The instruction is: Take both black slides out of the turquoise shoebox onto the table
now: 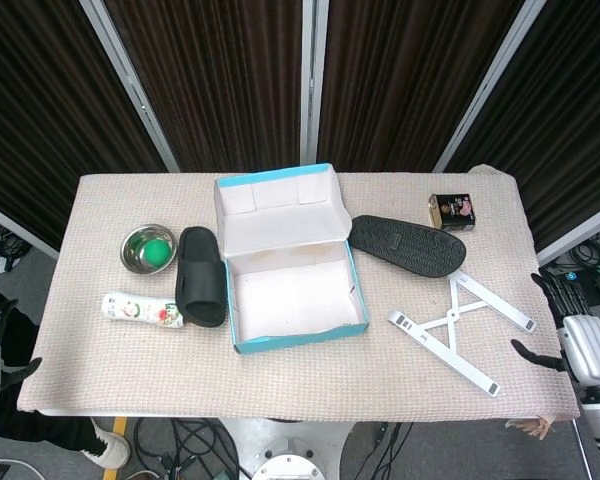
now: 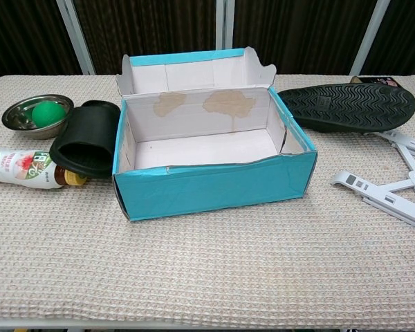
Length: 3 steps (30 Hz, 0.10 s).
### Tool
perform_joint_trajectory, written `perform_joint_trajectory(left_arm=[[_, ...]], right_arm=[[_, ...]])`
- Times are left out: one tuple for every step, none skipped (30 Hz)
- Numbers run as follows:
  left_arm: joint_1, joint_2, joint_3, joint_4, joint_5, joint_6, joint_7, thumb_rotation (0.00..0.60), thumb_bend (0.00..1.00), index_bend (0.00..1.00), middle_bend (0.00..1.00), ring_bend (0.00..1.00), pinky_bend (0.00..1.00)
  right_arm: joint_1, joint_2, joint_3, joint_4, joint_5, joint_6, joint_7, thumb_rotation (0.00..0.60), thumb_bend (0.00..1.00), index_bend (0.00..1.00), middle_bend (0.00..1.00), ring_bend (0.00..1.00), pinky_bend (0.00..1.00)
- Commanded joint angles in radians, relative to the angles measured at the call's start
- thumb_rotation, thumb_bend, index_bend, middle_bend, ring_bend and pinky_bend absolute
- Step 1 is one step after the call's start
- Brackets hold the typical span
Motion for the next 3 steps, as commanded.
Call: perform_joint_trajectory(left_arm=[[0.046, -0.004, 0.019, -0.012, 0.019, 0.026, -0.015, 0.600, 0.00, 0.18, 0.18, 0.05, 0.12], [0.054, -0.007, 0.020, -0.013, 0.024, 0.031, -0.017, 0.600, 0.00, 0.18, 0.18, 0.05, 0.12], [0.061, -0.010, 0.019, -0.012, 0.029, 0.036, -0.018, 0.600, 0.00, 0.18, 0.18, 0.05, 0.12]], right_arm=[[-0.015, 0.009, -0.013, -0.011, -0.009, 0.011, 0.003, 0.600, 0.10, 0.00, 0.00, 0.00, 0.00], [-0.016, 0.013, -0.015, -0.013, -0.012, 0.012, 0.006, 0.600, 0.10, 0.00, 0.00, 0.00, 0.00], [-0.016, 0.016, -0.017, -0.014, -0.015, 0.010, 0.009, 0.600, 0.11, 0.00, 0.00, 0.00, 0.00]])
